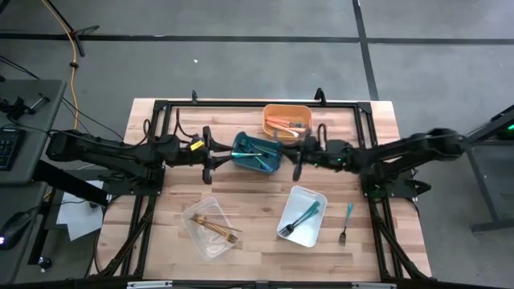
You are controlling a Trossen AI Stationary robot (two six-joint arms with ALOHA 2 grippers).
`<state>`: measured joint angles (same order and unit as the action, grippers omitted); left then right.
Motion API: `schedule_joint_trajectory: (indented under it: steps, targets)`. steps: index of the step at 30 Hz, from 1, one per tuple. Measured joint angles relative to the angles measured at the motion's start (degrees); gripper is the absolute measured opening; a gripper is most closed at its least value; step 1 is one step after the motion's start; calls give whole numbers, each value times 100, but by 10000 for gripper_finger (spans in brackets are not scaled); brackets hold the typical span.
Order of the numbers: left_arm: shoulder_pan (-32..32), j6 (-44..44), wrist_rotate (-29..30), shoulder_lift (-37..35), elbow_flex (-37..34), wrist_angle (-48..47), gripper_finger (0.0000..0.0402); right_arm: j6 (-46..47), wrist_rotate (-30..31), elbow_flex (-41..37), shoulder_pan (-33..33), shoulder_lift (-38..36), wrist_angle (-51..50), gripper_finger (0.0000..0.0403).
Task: Sort silverware by color (type)
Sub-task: Put the blue-black fork into the white bin
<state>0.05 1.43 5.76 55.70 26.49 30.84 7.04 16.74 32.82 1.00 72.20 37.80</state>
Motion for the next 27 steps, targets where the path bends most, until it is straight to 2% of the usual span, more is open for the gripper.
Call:
schedule_joint_trajectory:
  steps: [4,7,20,23,25,27]
  targets:
    - [2,-3,1,129,-199,783,115,-251,-565,0,31,800,1260,1]
    - [2,-11,2,354,-434,1535,115,-308,-670,0,25,1159,1717,1]
    - [149,-7,127,579,-460,1569,115,-240,-1031,13,1,1175,1813,1]
    - [149,-15,127,579,-460,1431,115,-333,-1261,197,210,1082,1182,1]
    - [149,-70,129,579,-460,1399,115,-551,-1352,555,431,925,36,1]
    - [149,-169,140,579,-460,1402,115,-774,-1352,1044,664,787,-1522,1]
